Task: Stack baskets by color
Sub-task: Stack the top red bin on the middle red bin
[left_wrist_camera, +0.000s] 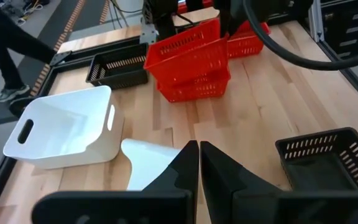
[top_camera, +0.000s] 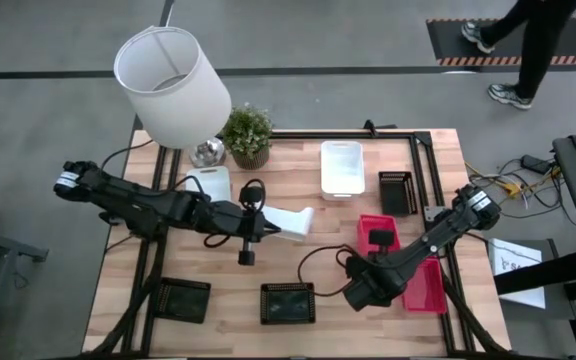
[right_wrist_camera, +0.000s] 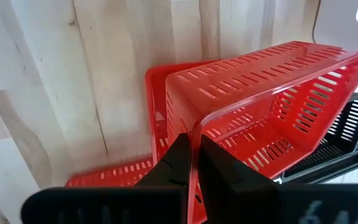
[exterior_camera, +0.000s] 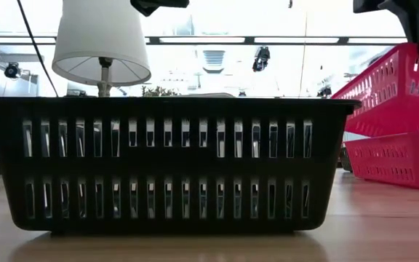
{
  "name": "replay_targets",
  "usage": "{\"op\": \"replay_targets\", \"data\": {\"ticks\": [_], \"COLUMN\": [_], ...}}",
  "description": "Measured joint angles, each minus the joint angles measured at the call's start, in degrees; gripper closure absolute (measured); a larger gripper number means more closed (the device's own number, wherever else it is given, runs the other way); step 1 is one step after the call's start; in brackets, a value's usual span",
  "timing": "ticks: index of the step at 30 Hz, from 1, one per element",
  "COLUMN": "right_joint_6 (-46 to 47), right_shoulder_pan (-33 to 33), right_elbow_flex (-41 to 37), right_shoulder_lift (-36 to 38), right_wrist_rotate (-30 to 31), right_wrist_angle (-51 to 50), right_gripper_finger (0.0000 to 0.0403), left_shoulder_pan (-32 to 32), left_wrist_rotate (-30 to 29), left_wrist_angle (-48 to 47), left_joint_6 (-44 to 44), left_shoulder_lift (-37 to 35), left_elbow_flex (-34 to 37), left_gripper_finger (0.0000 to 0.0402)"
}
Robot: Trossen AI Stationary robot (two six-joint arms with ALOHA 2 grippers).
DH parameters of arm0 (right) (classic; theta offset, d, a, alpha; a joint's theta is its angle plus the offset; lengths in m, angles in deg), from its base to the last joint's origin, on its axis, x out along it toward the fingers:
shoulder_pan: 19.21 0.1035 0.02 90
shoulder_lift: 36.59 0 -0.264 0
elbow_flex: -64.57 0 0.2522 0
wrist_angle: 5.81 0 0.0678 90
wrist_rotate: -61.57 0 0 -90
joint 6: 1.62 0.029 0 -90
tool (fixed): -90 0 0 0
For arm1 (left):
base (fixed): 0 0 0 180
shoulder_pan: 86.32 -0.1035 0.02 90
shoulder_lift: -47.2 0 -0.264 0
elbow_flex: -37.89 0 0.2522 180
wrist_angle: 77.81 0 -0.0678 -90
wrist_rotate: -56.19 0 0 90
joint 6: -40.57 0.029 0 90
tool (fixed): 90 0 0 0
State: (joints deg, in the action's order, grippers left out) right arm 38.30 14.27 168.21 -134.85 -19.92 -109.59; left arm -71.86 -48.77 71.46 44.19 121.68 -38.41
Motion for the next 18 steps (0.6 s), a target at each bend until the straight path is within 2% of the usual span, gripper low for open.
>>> {"op": "replay_targets", "data": {"ticks": [7, 18], "right_joint_6": [0.18, 2.02], "right_shoulder_pan": [0.00, -0.79], "right_elbow_flex": [-0.04, -0.20], "right_shoulder_lift": [-0.15, -0.03], "right_wrist_rotate": [-0.02, 0.02], "right_wrist_angle": [0.00, -0.01], "right_gripper_finger": [0.0387, 0.0294], "left_shoulder_pan": [0.00, 0.00], "left_wrist_rotate": [0.02, 0.04], "left_wrist_angle": [0.00, 0.02], "left_joint_6": [0.04, -0.07], "left_shoulder_lift": [0.13, 0.15], "left_elbow_flex": [0.08, 0.10], "left_gripper_finger": [0.0402, 0.0402]}}
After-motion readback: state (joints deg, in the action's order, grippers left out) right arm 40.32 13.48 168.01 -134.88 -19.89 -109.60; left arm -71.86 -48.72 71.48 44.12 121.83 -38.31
